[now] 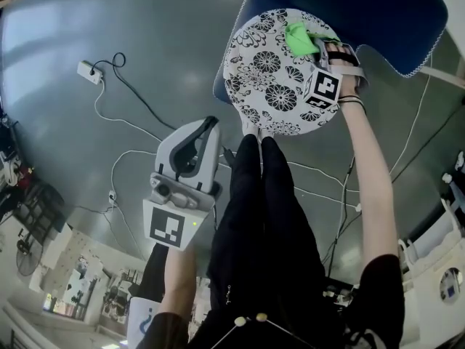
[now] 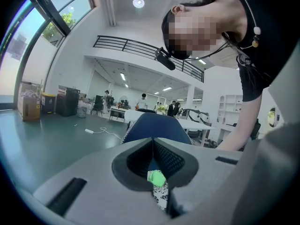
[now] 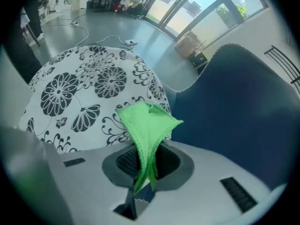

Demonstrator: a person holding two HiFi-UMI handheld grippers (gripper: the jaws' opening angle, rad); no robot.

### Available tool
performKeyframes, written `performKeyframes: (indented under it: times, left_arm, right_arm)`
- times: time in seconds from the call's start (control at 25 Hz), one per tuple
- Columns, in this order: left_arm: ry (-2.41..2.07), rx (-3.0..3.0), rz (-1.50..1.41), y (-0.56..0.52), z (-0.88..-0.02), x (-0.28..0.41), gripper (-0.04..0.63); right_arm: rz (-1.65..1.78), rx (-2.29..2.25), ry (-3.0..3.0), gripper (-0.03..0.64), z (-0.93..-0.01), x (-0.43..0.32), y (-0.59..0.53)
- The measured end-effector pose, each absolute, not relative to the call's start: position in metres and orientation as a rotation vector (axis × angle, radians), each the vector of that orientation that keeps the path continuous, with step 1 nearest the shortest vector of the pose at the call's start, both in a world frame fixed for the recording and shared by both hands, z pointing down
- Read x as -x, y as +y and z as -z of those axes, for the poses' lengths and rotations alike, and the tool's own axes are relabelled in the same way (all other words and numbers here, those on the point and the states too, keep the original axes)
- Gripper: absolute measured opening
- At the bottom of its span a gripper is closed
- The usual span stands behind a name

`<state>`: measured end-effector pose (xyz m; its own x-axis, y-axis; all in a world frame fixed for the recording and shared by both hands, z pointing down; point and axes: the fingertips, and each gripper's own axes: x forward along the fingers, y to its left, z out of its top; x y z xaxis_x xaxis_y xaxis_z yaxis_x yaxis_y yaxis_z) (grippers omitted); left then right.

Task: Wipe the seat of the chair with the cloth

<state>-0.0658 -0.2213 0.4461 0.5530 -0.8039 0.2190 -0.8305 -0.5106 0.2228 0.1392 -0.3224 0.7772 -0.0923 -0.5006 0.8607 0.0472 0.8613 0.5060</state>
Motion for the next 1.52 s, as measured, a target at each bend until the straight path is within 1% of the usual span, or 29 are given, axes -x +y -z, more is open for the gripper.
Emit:
performKeyframes:
  times: [0.4,0.72,0.92,1.04,1.16,1.24,1.36,1.52]
  left_arm:
    - [-1.352,-2.508,-0.104,-0.226,-0.441,0.061,0.008]
    - [-1.322,-2.518,-0.105,-0.221,-0.441,0.048,0.008]
    - [-1.304,-2.532,-0.103,-0.218,-0.438,0.041,0.008]
    - [-1.297,-2.549,-0.099,-0.217,-0.433,0.037,0.008]
    - [-1.291,-2.570,-0.100,-0.214,-0.420,0.036,0.008]
    - [-1.296,-2.581,-0.089,-0.213,-0.406,0.037,0.008]
    - [-1.313,-2.609,-0.119,-0.213,-0.380,0.039,0.008]
    - [-1.329,-2.605,-0.255,-0.214,-0.346,0.041,0.008]
  right_arm:
    - [0.439,-0.141,-1.625,0.052,-0.795,-0.151,-0.186]
    - [0.421,0.092,-1.699,0.052,-0.796,-0.133,-0.064]
    - [0.337,0.160,-1.694,0.052,-0.795,-0.135,-0.031]
    - [0.264,0.093,-1.716,0.052,-0.786,-0.135,-0.034]
    - [0.237,-0.073,-1.748,0.052,-0.756,-0.131,-0.061]
    - [0.175,-0.234,-1.793,0.052,-0.720,-0.125,-0.088]
    - [0.027,-0.537,-1.893,0.052,-0.642,-0.115,-0.129]
    - [-0.104,-0.898,-2.050,0.052,-0.515,-0.102,-0.170]
